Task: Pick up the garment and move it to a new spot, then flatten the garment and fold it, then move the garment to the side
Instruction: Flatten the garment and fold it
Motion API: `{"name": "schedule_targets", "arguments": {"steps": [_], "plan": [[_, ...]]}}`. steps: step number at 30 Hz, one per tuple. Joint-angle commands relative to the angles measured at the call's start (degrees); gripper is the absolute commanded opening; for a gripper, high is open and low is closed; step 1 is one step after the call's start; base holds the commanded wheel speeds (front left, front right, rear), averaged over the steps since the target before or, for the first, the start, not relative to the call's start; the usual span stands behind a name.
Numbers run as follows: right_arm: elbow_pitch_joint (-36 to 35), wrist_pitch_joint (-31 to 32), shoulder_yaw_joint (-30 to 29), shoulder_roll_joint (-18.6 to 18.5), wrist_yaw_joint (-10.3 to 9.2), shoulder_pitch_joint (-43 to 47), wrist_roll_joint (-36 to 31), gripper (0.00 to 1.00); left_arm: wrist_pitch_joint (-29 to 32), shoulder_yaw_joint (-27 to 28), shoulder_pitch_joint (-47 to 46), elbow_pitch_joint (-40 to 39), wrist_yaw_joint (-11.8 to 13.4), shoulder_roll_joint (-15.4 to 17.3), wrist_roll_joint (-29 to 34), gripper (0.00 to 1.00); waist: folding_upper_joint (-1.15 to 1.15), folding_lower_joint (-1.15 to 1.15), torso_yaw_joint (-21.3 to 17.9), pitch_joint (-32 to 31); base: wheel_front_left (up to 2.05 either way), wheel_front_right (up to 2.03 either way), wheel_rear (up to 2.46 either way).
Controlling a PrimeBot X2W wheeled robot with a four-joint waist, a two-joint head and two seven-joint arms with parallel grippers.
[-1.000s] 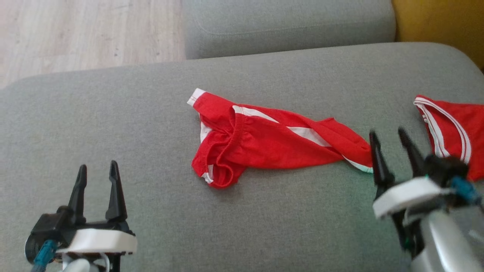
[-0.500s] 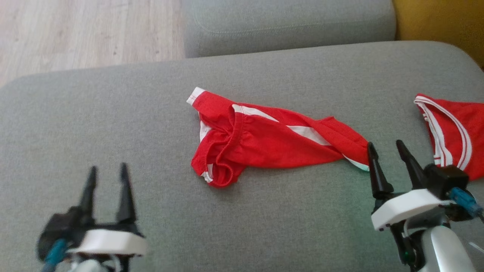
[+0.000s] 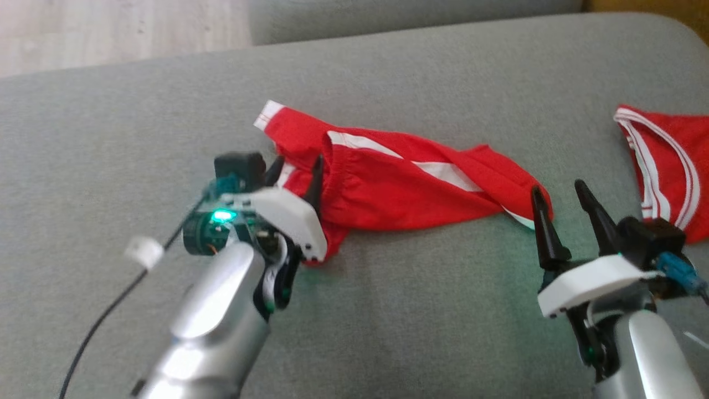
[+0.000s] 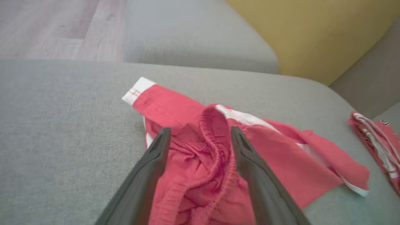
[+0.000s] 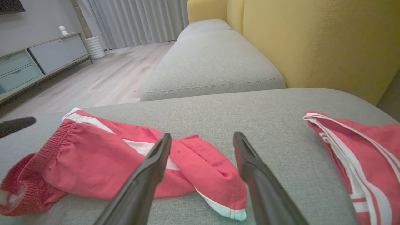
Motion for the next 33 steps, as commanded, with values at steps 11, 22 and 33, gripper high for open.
{"name": "schedule_targets", "arguments": {"steps": [11, 22, 33], "plan": [[-0.3, -1.5, 4.85, 0.55, 0.43, -5.84, 0.29, 1.0, 5.07, 2.16, -14.51, 9.92, 2.35, -1.04, -11.58, 1.0, 0.0, -0.01, -5.4, 5.32, 0.0, 0.0, 0.0], [1.45, -2.75, 4.7, 0.74, 0.43, -6.59, 0.52, 1.0, 2.68, -5.68, -19.73, 11.73, 7.63, -0.46, -12.69, 1.0, 0.0, -0.01, -6.28, 5.76, 0.0, 0.0, 0.0], [1.92, -2.35, 3.33, 0.82, 0.43, -5.52, 0.34, 1.0, 9.24, -10.03, -18.51, 6.7, 12.36, 3.1, -9.19, 1.0, 0.0, -0.01, -4.21, 3.29, 0.0, 0.0, 0.0]]}}
